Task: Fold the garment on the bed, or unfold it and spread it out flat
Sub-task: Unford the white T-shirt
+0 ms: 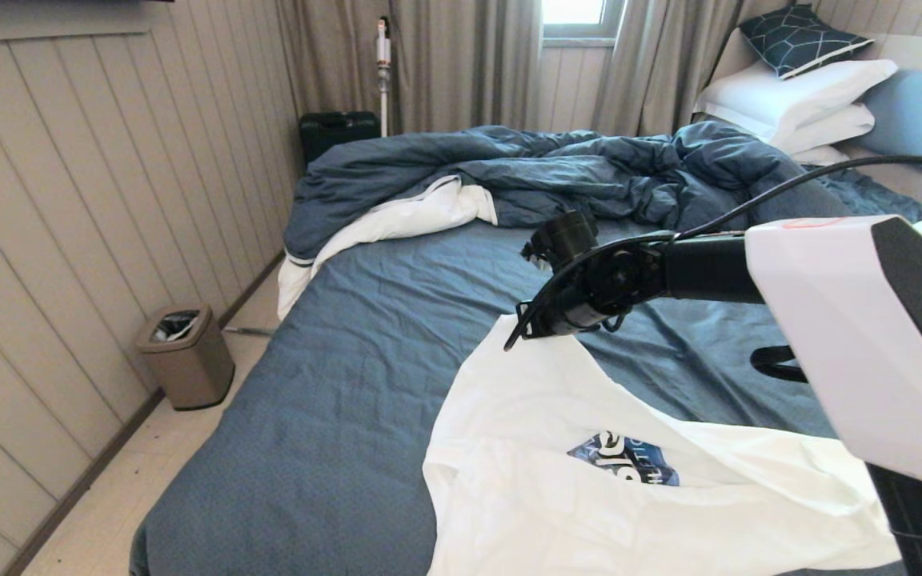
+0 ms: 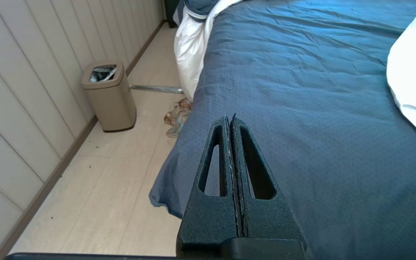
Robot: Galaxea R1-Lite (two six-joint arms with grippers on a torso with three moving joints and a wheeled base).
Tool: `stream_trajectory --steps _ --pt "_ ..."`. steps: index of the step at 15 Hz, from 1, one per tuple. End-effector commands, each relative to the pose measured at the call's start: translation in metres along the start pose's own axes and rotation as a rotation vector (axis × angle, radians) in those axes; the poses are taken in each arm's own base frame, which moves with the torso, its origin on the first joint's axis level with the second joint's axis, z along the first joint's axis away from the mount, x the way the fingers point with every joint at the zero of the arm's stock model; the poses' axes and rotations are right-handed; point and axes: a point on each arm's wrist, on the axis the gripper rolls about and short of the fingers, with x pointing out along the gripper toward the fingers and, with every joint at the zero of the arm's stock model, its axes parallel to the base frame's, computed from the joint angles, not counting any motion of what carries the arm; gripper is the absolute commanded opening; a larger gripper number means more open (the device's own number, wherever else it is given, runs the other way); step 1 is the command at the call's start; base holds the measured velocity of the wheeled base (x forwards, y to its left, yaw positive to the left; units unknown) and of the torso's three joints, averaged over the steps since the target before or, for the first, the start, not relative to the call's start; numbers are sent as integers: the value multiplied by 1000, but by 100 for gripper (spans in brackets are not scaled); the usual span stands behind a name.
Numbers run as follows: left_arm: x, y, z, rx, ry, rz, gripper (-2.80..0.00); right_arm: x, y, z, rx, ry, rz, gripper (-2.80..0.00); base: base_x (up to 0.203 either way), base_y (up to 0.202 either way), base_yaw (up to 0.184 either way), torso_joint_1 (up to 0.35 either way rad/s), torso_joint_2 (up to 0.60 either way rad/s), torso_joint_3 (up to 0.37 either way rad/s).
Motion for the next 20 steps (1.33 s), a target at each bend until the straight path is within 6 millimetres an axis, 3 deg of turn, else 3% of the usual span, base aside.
stream_trajectory --steps 1,6,13,14,20 --pt "0 0 0 0 1 1 -280 20 -9 -7 13 19 -23 -280 0 0 0 0 0 0" --pt "0 0 0 0 1 1 -280 23 -21 -3 33 2 -42 -280 0 0 0 0 0 0" --pt "0 0 0 -3 1 0 -280 26 -19 1 5 -57 -38 -280 0 0 0 0 0 0" --pt "0 0 0 -3 1 1 -280 26 -20 2 4 -60 -40 0 0 0 0 0 0 0" --pt "0 0 0 -3 1 1 -280 22 -32 7 21 -75 -57 0 0 0 0 0 0 0"
